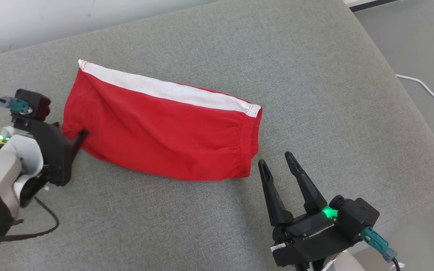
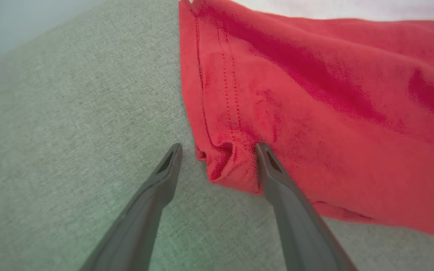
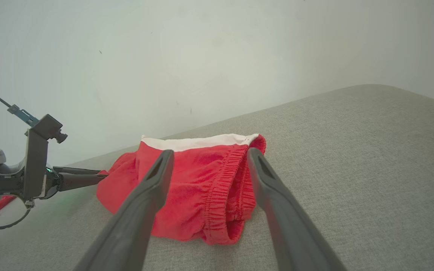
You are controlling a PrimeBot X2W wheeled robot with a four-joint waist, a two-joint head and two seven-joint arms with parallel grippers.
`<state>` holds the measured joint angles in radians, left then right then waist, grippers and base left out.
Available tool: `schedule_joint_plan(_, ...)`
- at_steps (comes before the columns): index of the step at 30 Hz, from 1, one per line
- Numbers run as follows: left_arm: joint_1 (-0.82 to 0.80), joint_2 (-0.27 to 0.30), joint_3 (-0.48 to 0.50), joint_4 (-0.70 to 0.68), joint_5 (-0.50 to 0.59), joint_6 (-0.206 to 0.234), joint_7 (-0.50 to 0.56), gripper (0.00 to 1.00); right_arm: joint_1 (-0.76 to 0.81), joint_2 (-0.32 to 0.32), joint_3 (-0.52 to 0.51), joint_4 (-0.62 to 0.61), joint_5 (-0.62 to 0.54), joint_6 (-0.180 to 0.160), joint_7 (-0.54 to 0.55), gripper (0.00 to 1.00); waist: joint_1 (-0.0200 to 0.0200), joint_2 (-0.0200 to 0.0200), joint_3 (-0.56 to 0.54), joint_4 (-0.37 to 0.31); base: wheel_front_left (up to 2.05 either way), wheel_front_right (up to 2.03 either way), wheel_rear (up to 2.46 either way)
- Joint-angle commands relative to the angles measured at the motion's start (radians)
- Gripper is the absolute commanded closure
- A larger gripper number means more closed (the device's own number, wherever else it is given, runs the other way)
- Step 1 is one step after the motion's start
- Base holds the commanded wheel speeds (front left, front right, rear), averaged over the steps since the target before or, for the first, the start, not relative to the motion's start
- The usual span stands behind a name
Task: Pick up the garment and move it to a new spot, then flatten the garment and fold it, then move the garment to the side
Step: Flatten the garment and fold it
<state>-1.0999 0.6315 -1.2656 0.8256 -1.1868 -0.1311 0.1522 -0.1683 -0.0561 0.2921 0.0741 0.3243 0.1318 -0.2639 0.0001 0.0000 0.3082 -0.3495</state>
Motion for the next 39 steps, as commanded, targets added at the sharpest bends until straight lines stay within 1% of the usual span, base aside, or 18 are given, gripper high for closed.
schedule_joint_plan(1, 0.020, -0.011, 0.000, -0.012, -0.020, 0.002, 0.010, 0.00, 0.001, 0.005, 0.001, -0.001, -0.004, -0.002, -0.001, 0.00, -0.0001, 0.0000, 0.004, -0.001, 0.00, 0.00, 0.00)
schedule_joint_plan(2, 0.016, -0.009, 0.000, -0.019, -0.028, 0.002, 0.013, 0.05, -0.002, 0.005, -0.001, -0.001, -0.004, -0.002, -0.001, 0.00, -0.0001, 0.0000, 0.005, -0.001, 0.00, 0.00, 0.00)
schedule_joint_plan(3, 0.010, -0.006, -0.001, -0.024, -0.027, 0.002, 0.016, 0.49, -0.004, 0.006, -0.004, 0.000, -0.005, -0.002, 0.000, 0.00, -0.0001, 0.0000, 0.006, 0.001, 0.00, 0.00, 0.00)
schedule_joint_plan(4, 0.004, -0.001, -0.002, -0.029, -0.021, 0.002, 0.017, 0.80, -0.006, 0.006, -0.005, 0.001, -0.005, -0.002, -0.001, 0.00, -0.0001, 0.0000, 0.007, 0.002, 0.00, 0.00, 0.00)
schedule_joint_plan(5, -0.001, 0.003, -0.003, -0.030, -0.015, 0.002, 0.015, 1.00, -0.008, 0.007, -0.007, 0.001, -0.008, -0.002, -0.001, 0.00, -0.0001, 0.0000, 0.007, 0.004, 0.00, 0.00, 0.00)
schedule_joint_plan(8, -0.006, 0.001, -0.006, -0.022, -0.003, 0.003, 0.004, 1.00, -0.012, 0.007, -0.009, 0.003, -0.014, -0.002, -0.001, 0.00, -0.0001, 0.0000, 0.003, 0.014, 0.00, 0.00, 0.00)
schedule_joint_plan(10, 0.000, -0.008, -0.001, -0.020, -0.016, 0.003, -0.020, 1.00, -0.014, 0.007, -0.011, 0.005, -0.018, -0.002, -0.001, 0.00, -0.0001, 0.0000, -0.006, 0.025, 0.00, 0.00, 0.00)
schedule_joint_plan(17, 0.060, -0.022, 0.012, -0.061, -0.036, 0.003, -0.146, 1.00, 0.013, 0.008, -0.038, 0.013, -0.025, -0.002, -0.001, 0.00, -0.0001, 0.0000, -0.063, 0.086, 0.00, 0.00, 0.00)
schedule_joint_plan(20, 0.109, -0.031, 0.017, -0.077, -0.039, 0.015, -0.205, 1.00, 0.031, 0.007, -0.056, 0.016, -0.025, -0.002, -0.001, 0.00, -0.0001, 0.0000, -0.094, 0.120, 0.00, 0.00, 0.00)
schedule_joint_plan(22, 0.145, -0.040, 0.020, -0.093, -0.047, 0.032, -0.235, 1.00, 0.046, 0.007, -0.074, 0.017, -0.013, -0.002, -0.001, 0.00, -0.0001, 0.0000, -0.113, 0.146, 0.00, 0.00, 0.00)
schedule_joint_plan(29, 0.287, -0.055, 0.026, -0.197, -0.077, 0.118, -0.317, 1.00, 0.086, 0.000, -0.109, 0.025, -0.020, -0.002, -0.001, 0.00, -0.0001, 0.0000, -0.159, 0.221, 0.00, 0.00, 0.00)
schedule_joint_plan(37, 0.433, -0.062, 0.033, -0.346, -0.090, 0.233, -0.377, 1.00, 0.130, -0.012, -0.149, 0.031, -0.027, -0.002, -0.001, 0.00, -0.0001, 0.0000, -0.195, 0.286, 0.00, 0.00, 0.00)
schedule_joint_plan(39, 0.476, -0.070, 0.038, -0.407, -0.098, 0.265, -0.390, 1.00, 0.143, -0.016, -0.162, 0.030, -0.026, -0.002, -0.001, 0.00, -0.0001, 0.0000, -0.201, 0.302, 0.00, 0.00, 0.00)
